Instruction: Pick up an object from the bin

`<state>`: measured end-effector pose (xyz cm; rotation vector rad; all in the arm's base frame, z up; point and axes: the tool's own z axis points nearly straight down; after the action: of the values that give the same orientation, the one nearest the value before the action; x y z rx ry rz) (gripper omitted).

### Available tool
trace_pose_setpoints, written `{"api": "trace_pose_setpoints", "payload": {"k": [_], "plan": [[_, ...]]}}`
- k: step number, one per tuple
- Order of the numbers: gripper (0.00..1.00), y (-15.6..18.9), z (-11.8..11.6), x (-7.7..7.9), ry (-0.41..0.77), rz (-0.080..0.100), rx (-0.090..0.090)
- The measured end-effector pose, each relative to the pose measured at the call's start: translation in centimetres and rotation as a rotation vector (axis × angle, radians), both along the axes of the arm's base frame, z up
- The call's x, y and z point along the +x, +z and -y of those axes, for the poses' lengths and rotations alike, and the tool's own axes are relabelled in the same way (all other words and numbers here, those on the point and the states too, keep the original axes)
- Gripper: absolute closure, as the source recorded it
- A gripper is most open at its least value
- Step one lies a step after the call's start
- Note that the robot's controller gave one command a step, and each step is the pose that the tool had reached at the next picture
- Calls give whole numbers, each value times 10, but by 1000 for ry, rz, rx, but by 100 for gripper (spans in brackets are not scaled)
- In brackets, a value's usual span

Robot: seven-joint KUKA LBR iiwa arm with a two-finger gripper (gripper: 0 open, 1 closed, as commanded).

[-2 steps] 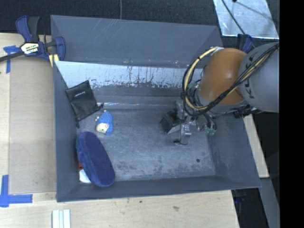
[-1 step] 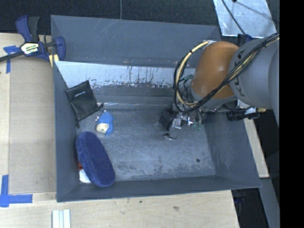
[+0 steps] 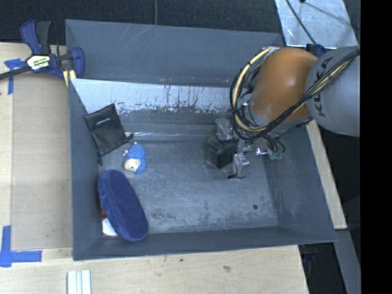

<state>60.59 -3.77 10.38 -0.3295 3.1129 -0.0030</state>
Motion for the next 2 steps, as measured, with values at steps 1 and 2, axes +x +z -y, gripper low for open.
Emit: {"api": "trace_pose_setpoints", "payload": {"k": [1, 2], "plan": [[0, -31, 20, 22, 330, 3, -3], [0, -33, -17, 21, 495, -3, -7]]}}
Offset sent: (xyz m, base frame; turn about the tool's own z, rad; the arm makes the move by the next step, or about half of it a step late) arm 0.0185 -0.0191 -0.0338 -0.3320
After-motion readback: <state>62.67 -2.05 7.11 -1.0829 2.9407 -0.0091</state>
